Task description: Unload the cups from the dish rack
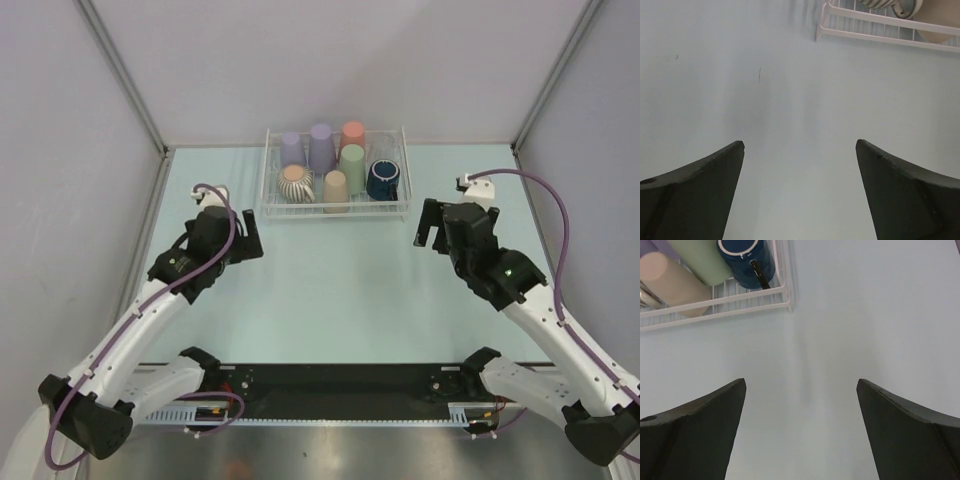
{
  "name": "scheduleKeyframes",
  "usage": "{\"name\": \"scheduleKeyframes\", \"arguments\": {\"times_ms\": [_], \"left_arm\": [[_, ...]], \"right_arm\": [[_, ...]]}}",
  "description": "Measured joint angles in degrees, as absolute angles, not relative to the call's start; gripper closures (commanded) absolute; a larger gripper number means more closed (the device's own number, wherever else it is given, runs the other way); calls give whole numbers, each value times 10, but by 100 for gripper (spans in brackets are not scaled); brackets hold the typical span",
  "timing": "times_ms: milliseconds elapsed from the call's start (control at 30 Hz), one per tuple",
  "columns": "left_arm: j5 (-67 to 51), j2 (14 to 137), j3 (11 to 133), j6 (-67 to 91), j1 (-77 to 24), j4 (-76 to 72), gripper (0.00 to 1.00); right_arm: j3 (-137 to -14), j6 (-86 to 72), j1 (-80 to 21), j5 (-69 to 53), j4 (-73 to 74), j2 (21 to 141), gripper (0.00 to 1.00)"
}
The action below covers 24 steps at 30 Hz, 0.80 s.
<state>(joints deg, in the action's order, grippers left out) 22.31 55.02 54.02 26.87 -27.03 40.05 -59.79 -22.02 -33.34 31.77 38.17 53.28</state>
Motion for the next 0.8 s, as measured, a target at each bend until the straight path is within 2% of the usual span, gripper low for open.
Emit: {"name": "scheduleKeyframes", "arguments": {"times_ms": [200, 400, 567, 633, 800], "left_arm": [[238, 550, 560, 277, -270, 409, 0], [231, 531, 555, 296, -270, 421, 0], [224, 529, 551, 296, -270, 427, 0], [223, 532, 551, 295, -270, 427, 0], [223, 553, 551, 290, -270, 425, 0]], "right_arm": [[-602, -231, -331, 325, 350, 541, 0], [-644, -239, -330, 397, 353, 616, 0], [-727, -170, -328, 345, 341, 668, 0], [-756, -158, -326, 322, 331, 688, 7], [-839, -143, -307, 289, 309, 767, 9]]}}
